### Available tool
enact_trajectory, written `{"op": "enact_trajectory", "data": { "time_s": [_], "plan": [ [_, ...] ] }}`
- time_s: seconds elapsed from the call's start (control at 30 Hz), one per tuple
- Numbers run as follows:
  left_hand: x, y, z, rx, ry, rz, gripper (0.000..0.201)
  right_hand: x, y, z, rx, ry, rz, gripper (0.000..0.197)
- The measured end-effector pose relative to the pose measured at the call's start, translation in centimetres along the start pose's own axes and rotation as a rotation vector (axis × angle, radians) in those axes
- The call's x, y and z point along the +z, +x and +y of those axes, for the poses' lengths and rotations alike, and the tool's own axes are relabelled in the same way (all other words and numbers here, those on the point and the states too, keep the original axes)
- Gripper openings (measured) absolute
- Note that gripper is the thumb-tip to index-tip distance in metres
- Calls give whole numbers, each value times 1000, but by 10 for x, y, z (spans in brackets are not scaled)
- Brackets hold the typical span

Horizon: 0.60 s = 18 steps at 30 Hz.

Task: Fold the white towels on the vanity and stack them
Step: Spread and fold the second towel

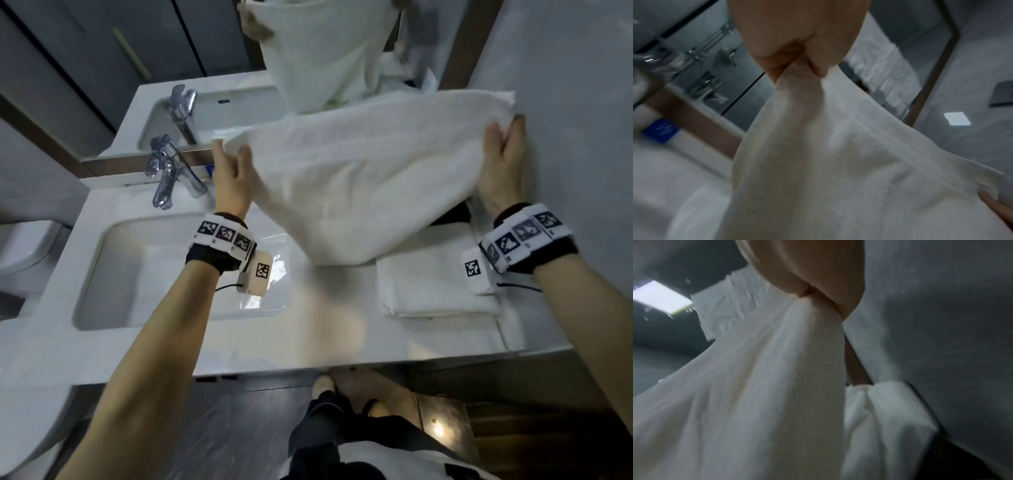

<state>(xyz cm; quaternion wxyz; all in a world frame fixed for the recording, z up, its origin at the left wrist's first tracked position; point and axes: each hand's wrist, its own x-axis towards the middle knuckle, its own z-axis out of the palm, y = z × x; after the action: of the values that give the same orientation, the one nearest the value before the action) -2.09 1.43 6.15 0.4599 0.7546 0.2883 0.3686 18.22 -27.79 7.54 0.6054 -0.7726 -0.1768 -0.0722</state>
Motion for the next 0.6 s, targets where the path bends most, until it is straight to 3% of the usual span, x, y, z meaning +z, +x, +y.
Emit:
{"op": "enact_trajectory", "data": {
  "time_s": [0.1, 0.3, 0.5, 0.6],
  "plan": [
    [-9, 15, 34, 106, -74, 61, 14, -11, 17, -27, -134, 22, 86, 10],
    [-20, 17, 54, 211, 25, 177, 12, -32, 20, -42, -224, -242, 125, 22],
    [-2, 0, 14, 121, 180, 84, 10, -41, 11, -5, -128, -386, -65, 30],
    [4, -2, -14, -6, 214, 29, 16, -32, 6, 14, -69, -400, -123, 27]
  ]
}}
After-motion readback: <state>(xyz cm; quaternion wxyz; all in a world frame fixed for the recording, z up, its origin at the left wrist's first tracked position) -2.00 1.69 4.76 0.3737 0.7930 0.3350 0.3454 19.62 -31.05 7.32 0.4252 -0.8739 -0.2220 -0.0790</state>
